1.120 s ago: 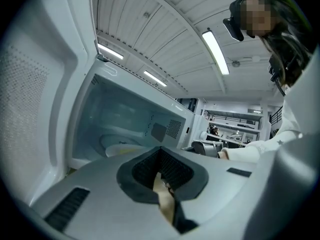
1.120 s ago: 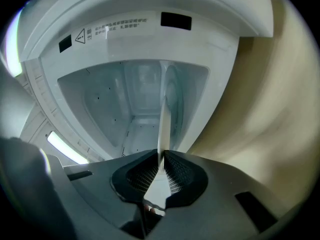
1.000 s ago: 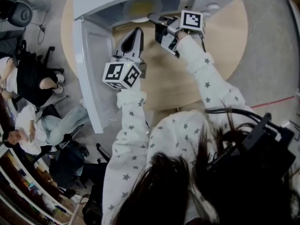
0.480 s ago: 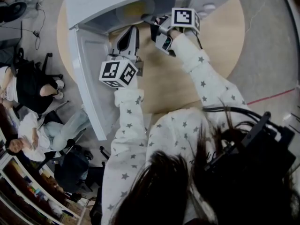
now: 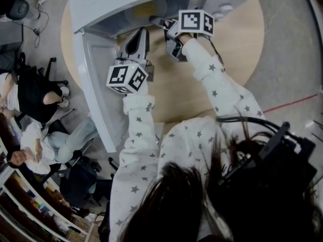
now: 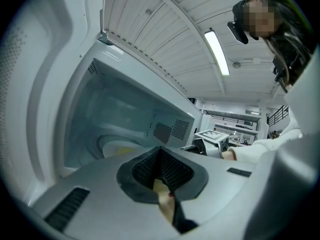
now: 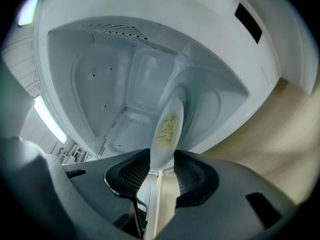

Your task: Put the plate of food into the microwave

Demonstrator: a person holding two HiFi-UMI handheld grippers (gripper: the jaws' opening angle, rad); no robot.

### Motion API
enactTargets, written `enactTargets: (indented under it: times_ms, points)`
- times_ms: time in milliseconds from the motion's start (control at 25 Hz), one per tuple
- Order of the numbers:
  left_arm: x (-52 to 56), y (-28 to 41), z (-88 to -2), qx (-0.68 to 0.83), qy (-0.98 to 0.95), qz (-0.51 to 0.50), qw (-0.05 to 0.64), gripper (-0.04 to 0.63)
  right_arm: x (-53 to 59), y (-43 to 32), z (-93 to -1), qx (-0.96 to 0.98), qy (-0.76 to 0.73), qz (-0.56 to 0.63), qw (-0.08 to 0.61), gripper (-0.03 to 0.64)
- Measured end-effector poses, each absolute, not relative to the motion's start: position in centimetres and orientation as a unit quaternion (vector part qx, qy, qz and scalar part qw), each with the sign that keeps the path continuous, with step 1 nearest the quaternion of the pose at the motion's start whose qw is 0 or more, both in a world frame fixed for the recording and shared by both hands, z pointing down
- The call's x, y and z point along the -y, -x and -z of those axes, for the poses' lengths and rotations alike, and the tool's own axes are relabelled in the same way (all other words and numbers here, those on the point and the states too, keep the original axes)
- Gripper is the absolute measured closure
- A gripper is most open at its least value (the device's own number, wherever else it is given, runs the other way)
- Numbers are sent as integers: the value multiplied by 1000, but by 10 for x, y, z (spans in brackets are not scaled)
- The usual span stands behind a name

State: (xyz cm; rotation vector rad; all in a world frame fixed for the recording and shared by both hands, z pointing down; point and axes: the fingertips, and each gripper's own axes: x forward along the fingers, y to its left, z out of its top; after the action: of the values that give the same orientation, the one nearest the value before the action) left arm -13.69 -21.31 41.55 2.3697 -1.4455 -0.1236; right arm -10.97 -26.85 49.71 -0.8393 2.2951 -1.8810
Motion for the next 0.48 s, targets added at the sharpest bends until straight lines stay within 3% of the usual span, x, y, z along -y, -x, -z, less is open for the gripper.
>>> enactTargets:
  times_ms: [480]
  points:
    - [214, 136, -423, 510, -840, 40, 183, 594, 254, 104, -507, -737, 253, 626, 31, 485]
